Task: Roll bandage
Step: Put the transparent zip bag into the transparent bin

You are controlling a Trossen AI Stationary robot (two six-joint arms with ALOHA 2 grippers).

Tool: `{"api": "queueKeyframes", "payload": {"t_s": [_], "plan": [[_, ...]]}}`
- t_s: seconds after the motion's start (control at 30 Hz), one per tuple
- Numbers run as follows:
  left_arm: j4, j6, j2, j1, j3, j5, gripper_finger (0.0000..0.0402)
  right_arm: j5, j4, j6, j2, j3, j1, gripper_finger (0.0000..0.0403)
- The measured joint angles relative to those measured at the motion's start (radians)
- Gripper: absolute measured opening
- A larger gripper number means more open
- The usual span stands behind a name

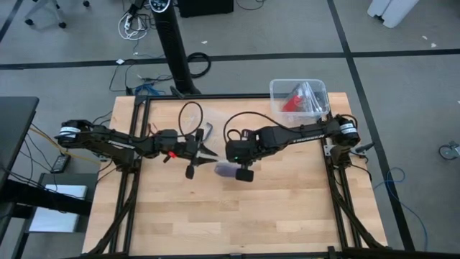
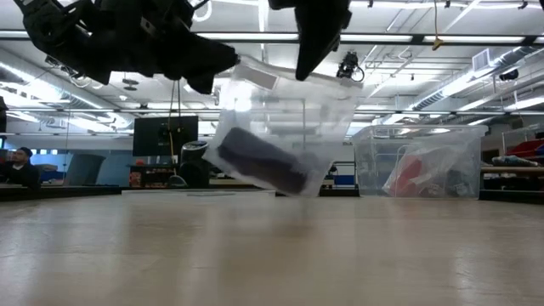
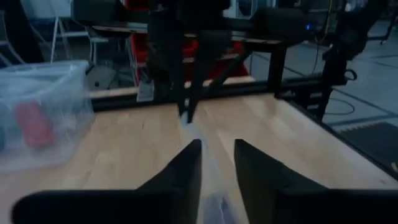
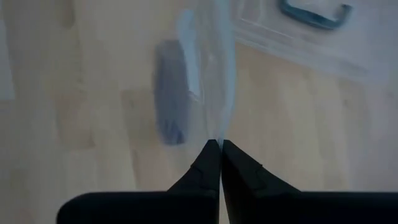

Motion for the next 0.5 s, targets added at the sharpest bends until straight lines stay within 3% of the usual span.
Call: {"api": "queueKeyframes", "payload": {"t_s": [0.23, 0.5], "plan": [[0.02, 0.05, -0.067, 0.001, 0.0, -0.032, 0.015, 0.136, -0.111, 0.083, -0.099, 0.0, -0.012, 0.0001], [0.025, 0.074, -0.104, 0.003, -0.001, -0.033, 0.0162, 0.251, -0.21, 0.172, -0.239, -0.001, -0.129, 0.0]]}}
